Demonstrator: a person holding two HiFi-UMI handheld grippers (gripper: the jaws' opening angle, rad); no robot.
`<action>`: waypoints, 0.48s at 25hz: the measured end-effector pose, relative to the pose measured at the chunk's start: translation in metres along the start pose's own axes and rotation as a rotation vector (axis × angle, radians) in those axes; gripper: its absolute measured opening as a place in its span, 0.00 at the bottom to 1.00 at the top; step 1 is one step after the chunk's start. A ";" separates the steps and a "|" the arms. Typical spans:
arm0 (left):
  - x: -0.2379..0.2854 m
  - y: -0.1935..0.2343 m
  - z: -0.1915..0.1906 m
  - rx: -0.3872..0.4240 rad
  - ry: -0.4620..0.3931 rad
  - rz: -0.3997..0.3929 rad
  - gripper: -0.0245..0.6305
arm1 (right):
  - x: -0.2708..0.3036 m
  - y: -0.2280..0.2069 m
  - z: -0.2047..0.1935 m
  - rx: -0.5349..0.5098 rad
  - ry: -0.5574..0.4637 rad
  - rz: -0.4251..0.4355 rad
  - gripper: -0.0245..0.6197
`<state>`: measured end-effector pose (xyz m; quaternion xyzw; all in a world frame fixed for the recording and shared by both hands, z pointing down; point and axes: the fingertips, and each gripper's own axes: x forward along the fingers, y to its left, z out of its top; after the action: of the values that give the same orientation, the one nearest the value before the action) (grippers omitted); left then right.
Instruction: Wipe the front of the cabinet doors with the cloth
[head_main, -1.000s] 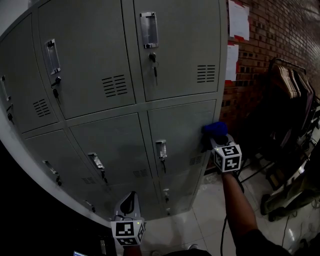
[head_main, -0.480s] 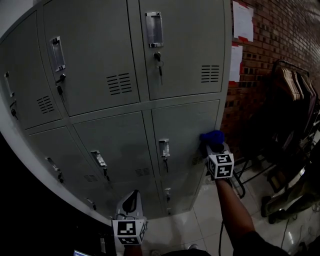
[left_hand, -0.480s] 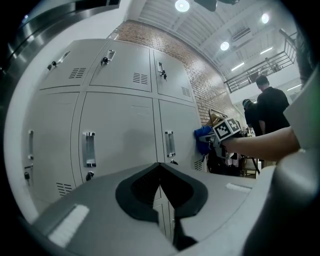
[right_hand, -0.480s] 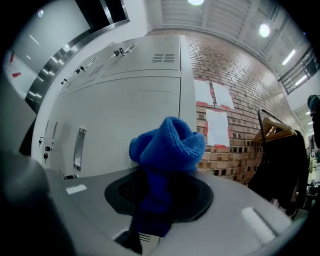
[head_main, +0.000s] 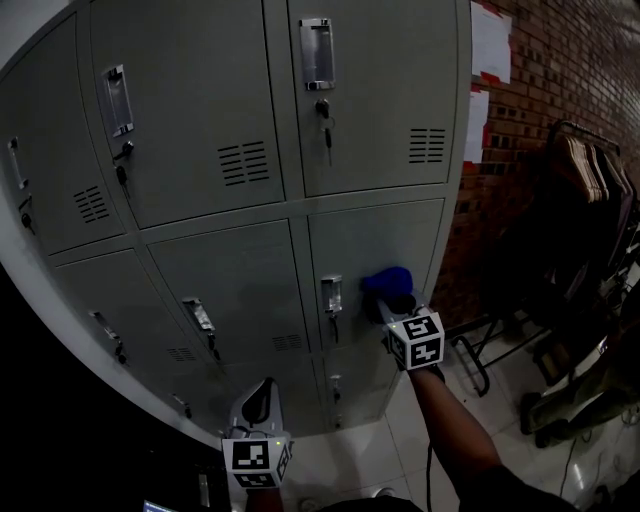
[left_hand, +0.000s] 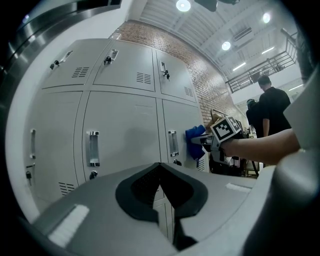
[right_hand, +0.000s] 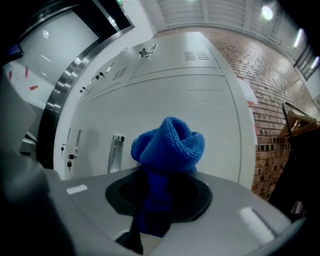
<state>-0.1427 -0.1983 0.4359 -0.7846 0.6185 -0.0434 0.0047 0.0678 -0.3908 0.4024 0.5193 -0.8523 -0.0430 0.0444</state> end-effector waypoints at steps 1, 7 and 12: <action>-0.001 0.002 0.000 0.000 -0.002 0.003 0.06 | 0.003 0.009 0.001 -0.005 0.000 0.020 0.20; -0.006 0.013 0.004 -0.010 -0.013 0.023 0.06 | 0.016 0.059 0.009 -0.030 0.001 0.121 0.20; -0.010 0.012 0.007 -0.010 -0.027 0.016 0.06 | 0.025 0.089 0.015 -0.032 -0.001 0.157 0.20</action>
<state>-0.1564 -0.1921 0.4275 -0.7800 0.6250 -0.0297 0.0092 -0.0240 -0.3718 0.3992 0.4500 -0.8897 -0.0532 0.0556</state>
